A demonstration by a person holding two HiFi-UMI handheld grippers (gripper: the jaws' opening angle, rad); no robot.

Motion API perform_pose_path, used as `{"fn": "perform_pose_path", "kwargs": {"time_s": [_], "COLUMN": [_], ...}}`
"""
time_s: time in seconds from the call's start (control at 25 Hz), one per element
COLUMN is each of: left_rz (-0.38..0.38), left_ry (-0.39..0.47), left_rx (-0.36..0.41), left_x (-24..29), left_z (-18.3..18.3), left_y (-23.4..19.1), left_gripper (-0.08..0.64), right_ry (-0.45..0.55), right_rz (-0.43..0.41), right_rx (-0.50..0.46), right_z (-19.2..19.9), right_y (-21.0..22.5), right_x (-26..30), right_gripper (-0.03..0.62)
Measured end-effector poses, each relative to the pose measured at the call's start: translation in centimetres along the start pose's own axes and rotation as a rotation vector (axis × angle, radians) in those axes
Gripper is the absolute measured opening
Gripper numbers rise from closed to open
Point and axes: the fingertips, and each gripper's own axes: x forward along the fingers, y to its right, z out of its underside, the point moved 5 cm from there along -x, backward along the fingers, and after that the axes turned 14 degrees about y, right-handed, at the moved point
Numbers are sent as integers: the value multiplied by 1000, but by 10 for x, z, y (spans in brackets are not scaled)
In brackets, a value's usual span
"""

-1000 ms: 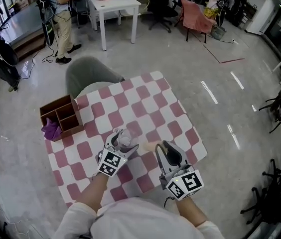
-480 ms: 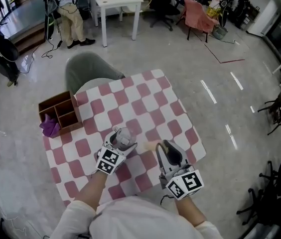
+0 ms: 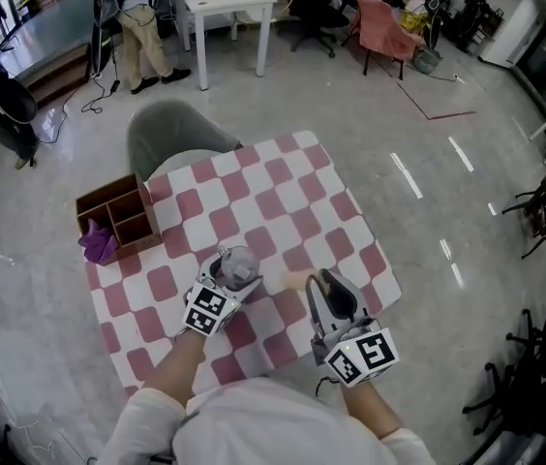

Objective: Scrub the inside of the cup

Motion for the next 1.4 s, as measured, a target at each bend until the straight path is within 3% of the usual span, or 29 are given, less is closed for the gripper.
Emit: {"fn": "perform_pose_path", "kwargs": {"time_s": [0.56, 0.96, 1.24, 1.4], "left_rz": [-7, -58, -162, -189], "left_ry": [-61, -60, 15, 89], "left_rx": [-17, -5, 88, 96], "left_x": [-8, -48, -84, -102], "left_z": [0, -29, -70, -93], "left_y": [-2, 2, 11, 25], "left_gripper": [377, 377, 377, 376], "right_ry": [20, 40, 67, 79], "right_rz": [1, 5, -4, -3], "right_rx": [2, -5, -5, -8], "right_z": [-3, -6, -13, -18], "right_y": [-3, -5, -12, -19], "right_x": [-1, -4, -11, -17], "right_gripper": [100, 100, 100, 100]}}
